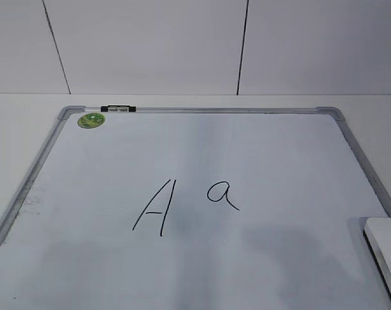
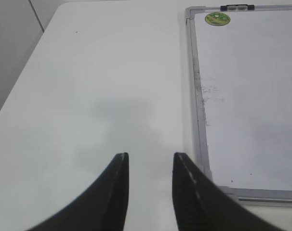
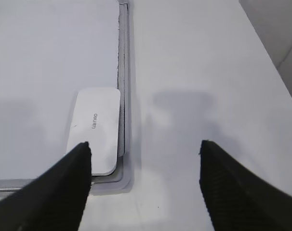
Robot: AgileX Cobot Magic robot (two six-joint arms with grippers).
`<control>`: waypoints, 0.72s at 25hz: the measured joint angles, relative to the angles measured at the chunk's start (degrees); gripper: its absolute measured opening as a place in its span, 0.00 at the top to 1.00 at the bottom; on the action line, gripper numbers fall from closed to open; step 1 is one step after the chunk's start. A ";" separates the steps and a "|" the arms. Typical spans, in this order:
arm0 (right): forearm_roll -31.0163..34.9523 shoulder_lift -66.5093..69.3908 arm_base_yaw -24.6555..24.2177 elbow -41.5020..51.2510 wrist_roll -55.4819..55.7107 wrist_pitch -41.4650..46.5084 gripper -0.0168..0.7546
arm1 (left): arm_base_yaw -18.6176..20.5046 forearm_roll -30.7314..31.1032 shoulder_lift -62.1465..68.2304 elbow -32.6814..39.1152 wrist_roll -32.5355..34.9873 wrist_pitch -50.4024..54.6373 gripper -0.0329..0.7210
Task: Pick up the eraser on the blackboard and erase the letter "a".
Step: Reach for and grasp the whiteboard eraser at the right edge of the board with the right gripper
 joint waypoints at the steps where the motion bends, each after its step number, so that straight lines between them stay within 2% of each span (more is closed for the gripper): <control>1: 0.39 0.00 0.00 0.00 -0.48 0.00 0.25 | 0.00 0.00 0.00 0.00 0.00 0.00 0.65; 13: 2.52 8.81 1.21 -0.56 -1.62 -1.17 0.25 | 0.00 0.00 0.00 0.00 0.00 0.00 0.65; 18: 3.62 12.22 1.31 -0.90 -2.28 -7.53 0.25 | 0.00 0.00 0.00 0.00 0.00 0.00 0.65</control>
